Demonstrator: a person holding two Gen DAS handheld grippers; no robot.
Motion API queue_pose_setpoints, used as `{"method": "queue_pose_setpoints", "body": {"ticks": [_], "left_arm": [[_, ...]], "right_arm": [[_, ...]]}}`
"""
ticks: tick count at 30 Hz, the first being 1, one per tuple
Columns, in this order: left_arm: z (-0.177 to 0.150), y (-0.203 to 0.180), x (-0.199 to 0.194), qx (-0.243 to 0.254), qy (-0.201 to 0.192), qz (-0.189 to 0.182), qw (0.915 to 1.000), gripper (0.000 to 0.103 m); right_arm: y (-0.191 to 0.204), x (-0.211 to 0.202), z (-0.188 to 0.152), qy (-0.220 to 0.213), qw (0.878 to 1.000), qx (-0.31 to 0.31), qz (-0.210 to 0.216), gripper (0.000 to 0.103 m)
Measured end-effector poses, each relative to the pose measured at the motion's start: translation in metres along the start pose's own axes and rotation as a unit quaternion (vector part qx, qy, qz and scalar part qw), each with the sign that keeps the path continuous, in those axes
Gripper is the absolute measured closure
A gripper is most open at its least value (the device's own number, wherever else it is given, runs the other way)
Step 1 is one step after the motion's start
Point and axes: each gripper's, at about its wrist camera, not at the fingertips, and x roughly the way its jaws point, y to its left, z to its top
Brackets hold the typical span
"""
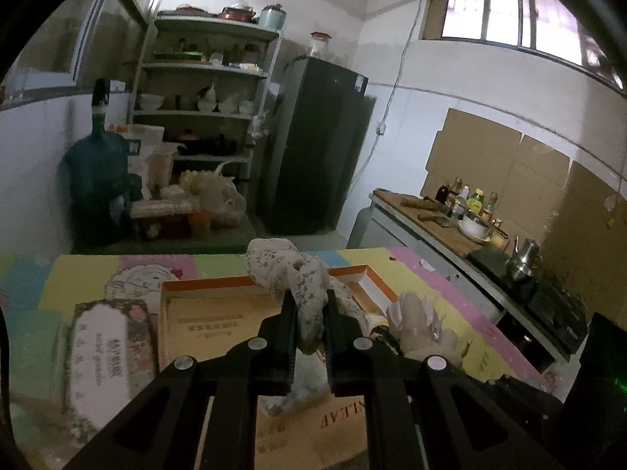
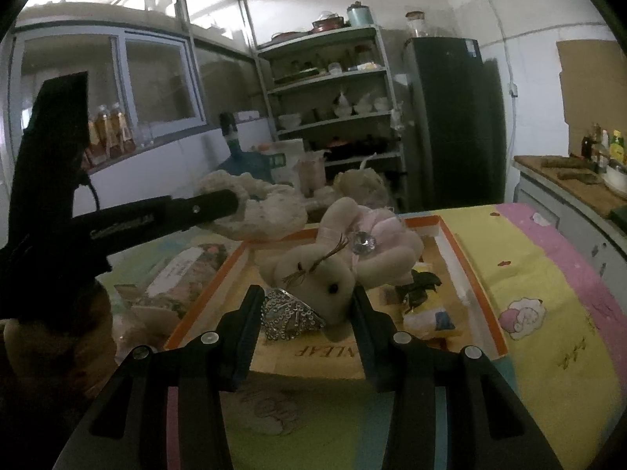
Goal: Organize soft objects
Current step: 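Carry the lace scrunchie in the left tool while the right tool carries the bunny to the tray, then lower the lace scrunchie into the tray and open the left tool while the right tool releases the bunny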
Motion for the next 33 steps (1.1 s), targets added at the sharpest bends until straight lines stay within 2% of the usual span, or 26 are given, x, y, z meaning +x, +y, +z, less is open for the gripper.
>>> {"method": "queue_pose_setpoints", "body": {"ticks": [7,15,33], "left_arm": [[0.003,0.005,0.034,-0.016,0.026,-0.001,0.9995,0.091],[-0.004,0.017,0.075,-0.043,0.076,-0.004,0.9962,0.091],[-0.015,0.033,0.119,-0.064,0.15,0.023,0.9864,0.091]], "right_arm": [[-0.012,0.027,0.001,0.028,0.999,0.017,0.006,0.057],[-0.019,0.048,-0.001,0.062,0.998,0.023,0.013,0.057],[-0.024,0.075,-0.008,0.109,0.993,0.038,0.04,0.057]]}}
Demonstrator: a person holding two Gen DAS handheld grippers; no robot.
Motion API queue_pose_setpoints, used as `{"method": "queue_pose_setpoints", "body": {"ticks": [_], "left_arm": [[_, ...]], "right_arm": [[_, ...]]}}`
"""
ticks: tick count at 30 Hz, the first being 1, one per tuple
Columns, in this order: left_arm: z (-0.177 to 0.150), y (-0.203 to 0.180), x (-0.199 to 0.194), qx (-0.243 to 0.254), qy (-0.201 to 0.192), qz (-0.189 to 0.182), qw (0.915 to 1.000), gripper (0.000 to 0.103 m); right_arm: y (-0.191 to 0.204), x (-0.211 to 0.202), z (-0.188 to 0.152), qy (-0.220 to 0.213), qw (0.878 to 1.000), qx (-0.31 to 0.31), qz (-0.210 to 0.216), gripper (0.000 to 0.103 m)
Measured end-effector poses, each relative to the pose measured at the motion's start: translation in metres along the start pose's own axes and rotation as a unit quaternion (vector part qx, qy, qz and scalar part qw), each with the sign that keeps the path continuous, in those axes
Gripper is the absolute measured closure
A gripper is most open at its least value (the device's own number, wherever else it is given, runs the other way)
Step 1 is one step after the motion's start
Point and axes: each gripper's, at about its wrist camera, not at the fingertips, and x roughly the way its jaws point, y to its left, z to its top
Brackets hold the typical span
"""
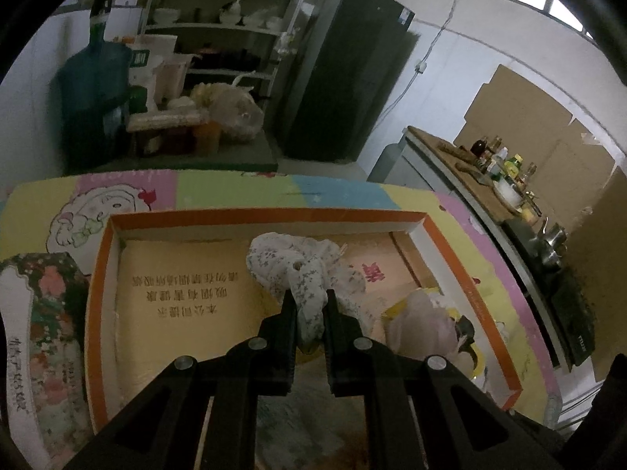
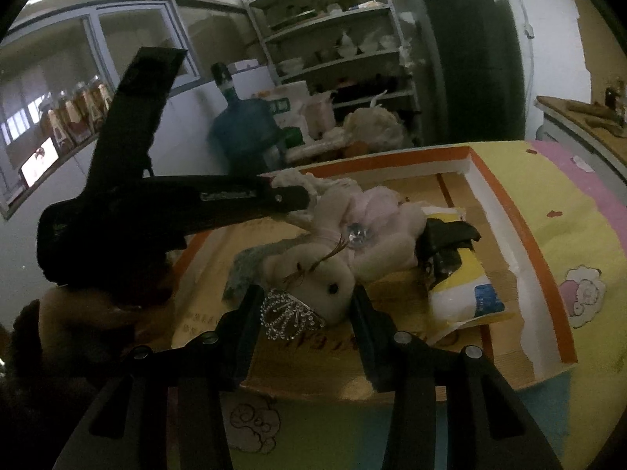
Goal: Organize soft objects
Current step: 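Lower the lace scrunchie into the tray and open the left tool while the right tool releases the bunny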
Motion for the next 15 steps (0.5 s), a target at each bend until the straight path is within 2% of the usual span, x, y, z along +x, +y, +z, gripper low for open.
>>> {"method": "queue_pose_setpoints", "body": {"ticks": [5,9,11,13,15], "left_arm": [[0.001,0.004,0.009,-0.011,0.023,0.005,0.9997,0.089],[0.001,0.008,0.006,-0.025,0.015,0.009,0.9995,0.085],[0.001,0.009,0.004,-0.03,0.011,0.009,0.9995,0.078],[0.002,0.01,0.0,-0.036,0.005,0.011,0.9993,0.059],[0.003,0.01,-0.003,-0.037,0.001,0.013,0.9992,0.047]], "right_arm": [[-0.004,0.005,-0.001,0.01,1.0,0.009,-0.007,0.055],[-0.006,0.005,-0.001,0.007,1.0,0.012,-0.003,0.053],[-0.007,0.004,-0.001,0.004,1.0,0.013,-0.004,0.051],[-0.008,0.003,-0.001,0.001,1.0,0.014,-0.005,0.049],[-0.007,0.0,-0.002,-0.003,1.0,0.014,-0.007,0.044]]}}
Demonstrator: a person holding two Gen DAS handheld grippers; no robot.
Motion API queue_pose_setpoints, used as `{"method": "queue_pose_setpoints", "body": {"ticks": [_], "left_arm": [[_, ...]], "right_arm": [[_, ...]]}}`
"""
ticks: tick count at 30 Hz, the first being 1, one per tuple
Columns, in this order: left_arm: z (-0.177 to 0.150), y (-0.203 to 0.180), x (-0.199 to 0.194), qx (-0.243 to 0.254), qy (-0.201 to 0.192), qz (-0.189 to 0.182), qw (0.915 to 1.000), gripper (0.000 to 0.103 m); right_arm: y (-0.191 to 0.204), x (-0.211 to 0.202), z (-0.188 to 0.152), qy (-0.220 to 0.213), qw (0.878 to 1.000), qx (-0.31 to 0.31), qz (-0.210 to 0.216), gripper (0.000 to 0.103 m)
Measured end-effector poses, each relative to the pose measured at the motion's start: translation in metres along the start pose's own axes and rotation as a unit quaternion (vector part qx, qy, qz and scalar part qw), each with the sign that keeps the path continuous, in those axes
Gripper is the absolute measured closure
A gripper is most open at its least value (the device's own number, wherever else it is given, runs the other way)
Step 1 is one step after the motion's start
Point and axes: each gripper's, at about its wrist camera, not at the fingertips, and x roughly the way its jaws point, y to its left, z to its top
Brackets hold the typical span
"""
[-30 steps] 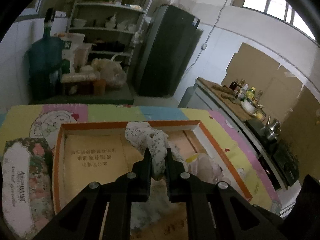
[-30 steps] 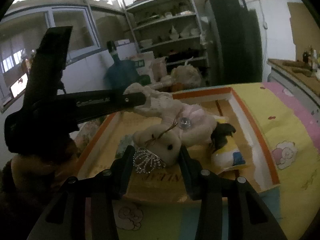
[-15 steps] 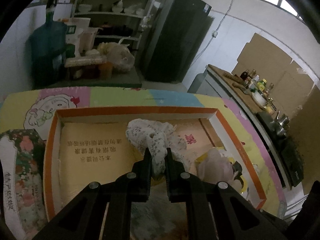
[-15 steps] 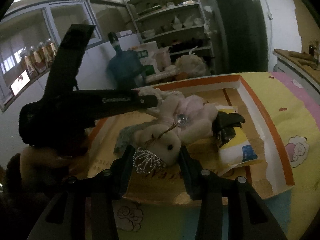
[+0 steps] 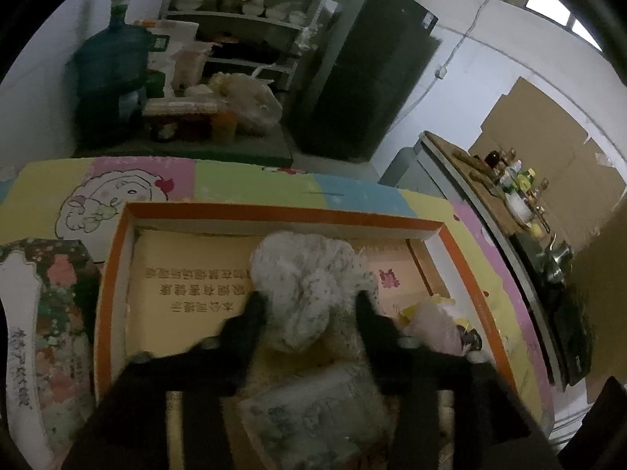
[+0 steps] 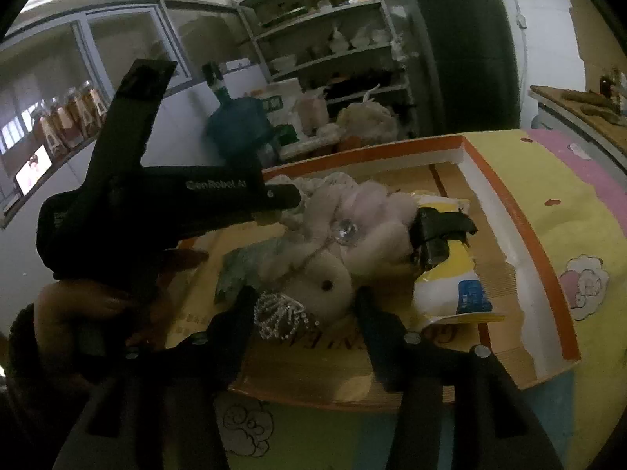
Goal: Organize soft objects
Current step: 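Lower the lace scrunchie into the tray and open the left tool while the right tool releases the bunny, then withdraw both tools from the tray back to the pile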
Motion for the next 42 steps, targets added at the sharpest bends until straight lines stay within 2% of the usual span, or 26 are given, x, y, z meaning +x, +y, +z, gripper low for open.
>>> {"method": "queue_pose_setpoints", "body": {"ticks": [6,9,14,16,20,23,25,26,31,34,39,42], "left_arm": [[0.0,-0.003,-0.014,0.004,-0.021,0.004,0.9998,0.038],[-0.002,-0.007,-0.024,0.008,-0.033,0.001,0.9994,0.037],[-0.004,-0.017,-0.055,0.027,-0.084,0.001,0.9961,0.034],[-0.007,-0.024,-0.069,0.044,-0.106,0.0,0.9934,0.03],[-0.015,-0.037,-0.099,0.087,-0.146,-0.007,0.9854,0.029],[-0.023,-0.042,-0.119,0.102,-0.159,-0.012,0.9818,0.028],[-0.029,-0.043,-0.129,0.107,-0.169,-0.007,0.9797,0.016],[-0.032,-0.044,-0.135,0.111,-0.175,-0.003,0.9782,0.014],[-0.052,-0.052,-0.165,0.149,-0.218,0.031,0.964,0.014],[-0.062,-0.049,-0.182,0.159,-0.228,0.034,0.9601,0.014],[-0.083,-0.027,-0.208,0.151,-0.227,0.011,0.962,0.014],[-0.097,-0.009,-0.219,0.137,-0.222,0.009,0.9655,0.014]], "right_arm": [[-0.001,-0.005,-0.001,-0.007,1.0,0.002,-0.006,0.04],[0.0,-0.009,-0.002,-0.01,1.0,0.003,-0.006,0.038],[0.003,-0.018,-0.004,-0.019,1.0,0.008,-0.005,0.038],[0.005,-0.023,-0.005,-0.028,1.0,0.009,-0.008,0.038],[0.013,-0.035,-0.008,-0.048,0.999,0.003,-0.023,0.037],[0.021,-0.042,-0.012,-0.057,0.998,-0.002,-0.029,0.029],[0.026,-0.045,-0.014,-0.061,0.998,-0.004,-0.031,0.029],[0.028,-0.045,-0.014,-0.062,0.998,-0.005,-0.031,0.029],[0.038,-0.054,-0.019,-0.074,0.997,-0.004,-0.039,0.028],[0.045,-0.06,-0.023,-0.082,0.996,-0.004,-0.042,0.028],[0.066,-0.072,-0.03,-0.112,0.992,-0.019,-0.055,0.028],[0.083,-0.073,-0.038,-0.11,0.993,-0.026,-0.041,0.028]]}}
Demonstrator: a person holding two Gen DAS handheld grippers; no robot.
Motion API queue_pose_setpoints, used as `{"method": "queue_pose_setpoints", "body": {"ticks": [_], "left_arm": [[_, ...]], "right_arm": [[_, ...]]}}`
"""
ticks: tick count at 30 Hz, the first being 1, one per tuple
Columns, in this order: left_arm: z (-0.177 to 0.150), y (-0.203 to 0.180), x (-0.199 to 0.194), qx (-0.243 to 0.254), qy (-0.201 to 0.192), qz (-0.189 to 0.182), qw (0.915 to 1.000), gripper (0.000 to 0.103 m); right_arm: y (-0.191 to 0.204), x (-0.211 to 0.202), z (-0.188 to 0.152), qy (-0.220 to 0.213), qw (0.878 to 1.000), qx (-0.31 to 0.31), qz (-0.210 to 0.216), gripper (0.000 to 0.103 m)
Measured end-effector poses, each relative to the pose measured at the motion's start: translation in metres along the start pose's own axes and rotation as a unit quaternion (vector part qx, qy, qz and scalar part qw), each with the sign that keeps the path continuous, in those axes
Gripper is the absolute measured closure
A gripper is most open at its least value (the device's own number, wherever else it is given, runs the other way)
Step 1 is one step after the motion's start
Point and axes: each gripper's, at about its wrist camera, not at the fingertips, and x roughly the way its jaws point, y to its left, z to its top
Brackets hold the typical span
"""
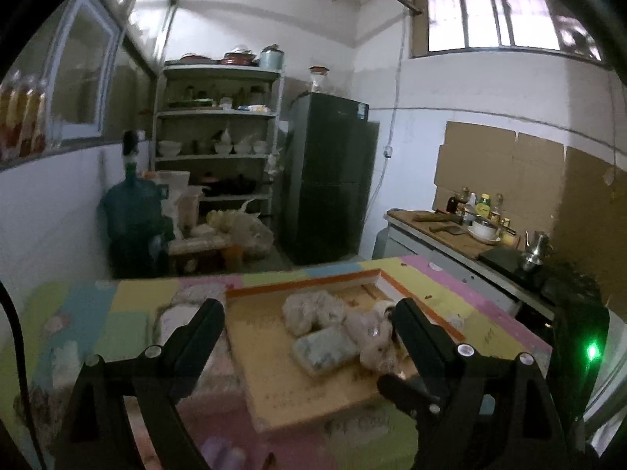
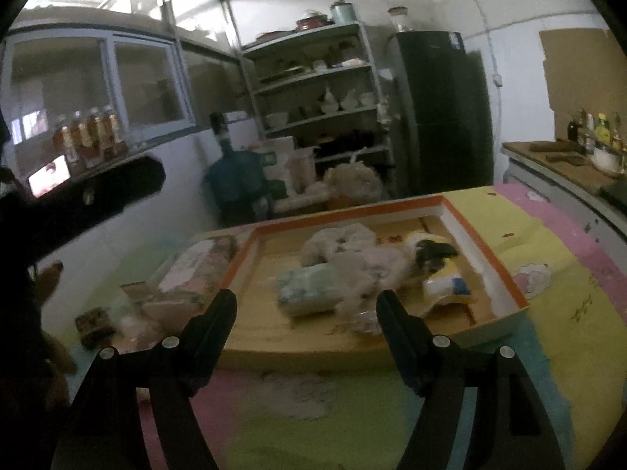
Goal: Organize soft objects
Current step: 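Withdraw both tools from the tray back to the pile, then grasp the leopard-print scrunchie with the left tool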
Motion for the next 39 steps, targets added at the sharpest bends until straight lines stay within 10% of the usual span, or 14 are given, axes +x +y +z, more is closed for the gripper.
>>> {"method": "queue_pose_setpoints", "body": {"ticks": [39], "left_arm": [[-0.101,0.166,-0.131,-0.069,0.013,0.16,0.9847,0.017]], "right_arm": [[0.142,0.015,-0.05,0.064,0.993,-0.069,0.065,0.028]]}}
